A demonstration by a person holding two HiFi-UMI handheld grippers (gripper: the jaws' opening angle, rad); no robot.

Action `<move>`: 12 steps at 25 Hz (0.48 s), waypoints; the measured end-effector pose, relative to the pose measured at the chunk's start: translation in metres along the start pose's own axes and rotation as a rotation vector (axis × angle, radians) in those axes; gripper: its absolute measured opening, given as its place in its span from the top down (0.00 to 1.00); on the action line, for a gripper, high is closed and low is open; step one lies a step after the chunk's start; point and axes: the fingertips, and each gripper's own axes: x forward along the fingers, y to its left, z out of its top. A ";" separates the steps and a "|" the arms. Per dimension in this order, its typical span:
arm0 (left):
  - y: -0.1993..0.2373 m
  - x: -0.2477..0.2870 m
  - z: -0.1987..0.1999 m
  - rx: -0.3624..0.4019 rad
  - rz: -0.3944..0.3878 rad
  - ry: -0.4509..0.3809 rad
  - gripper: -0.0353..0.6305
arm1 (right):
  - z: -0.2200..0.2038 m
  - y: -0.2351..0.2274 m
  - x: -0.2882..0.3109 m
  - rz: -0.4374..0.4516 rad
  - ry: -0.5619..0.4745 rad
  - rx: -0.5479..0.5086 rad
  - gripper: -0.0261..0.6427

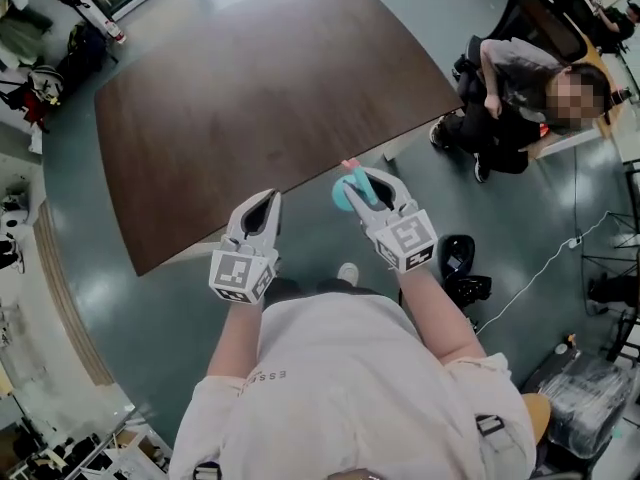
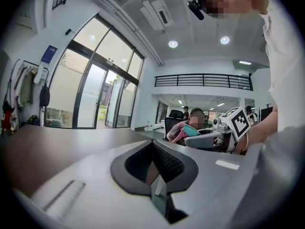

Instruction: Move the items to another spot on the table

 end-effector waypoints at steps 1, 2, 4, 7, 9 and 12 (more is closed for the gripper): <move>-0.014 0.012 -0.002 -0.002 -0.012 -0.001 0.92 | -0.004 -0.013 -0.013 -0.011 0.002 0.001 0.78; -0.028 0.024 -0.004 -0.005 -0.022 -0.003 0.92 | -0.008 -0.026 -0.025 -0.022 0.007 -0.001 0.78; -0.052 0.044 -0.007 -0.008 -0.039 -0.007 0.92 | -0.018 -0.049 -0.049 -0.049 0.029 -0.013 0.78; -0.084 0.071 -0.012 -0.014 -0.073 -0.001 0.92 | -0.031 -0.080 -0.080 -0.095 0.058 -0.016 0.78; -0.100 0.088 -0.017 -0.023 -0.100 0.012 0.92 | -0.037 -0.099 -0.097 -0.129 0.063 0.000 0.78; -0.116 0.114 -0.020 -0.028 -0.143 0.031 0.92 | -0.045 -0.126 -0.115 -0.178 0.063 0.027 0.78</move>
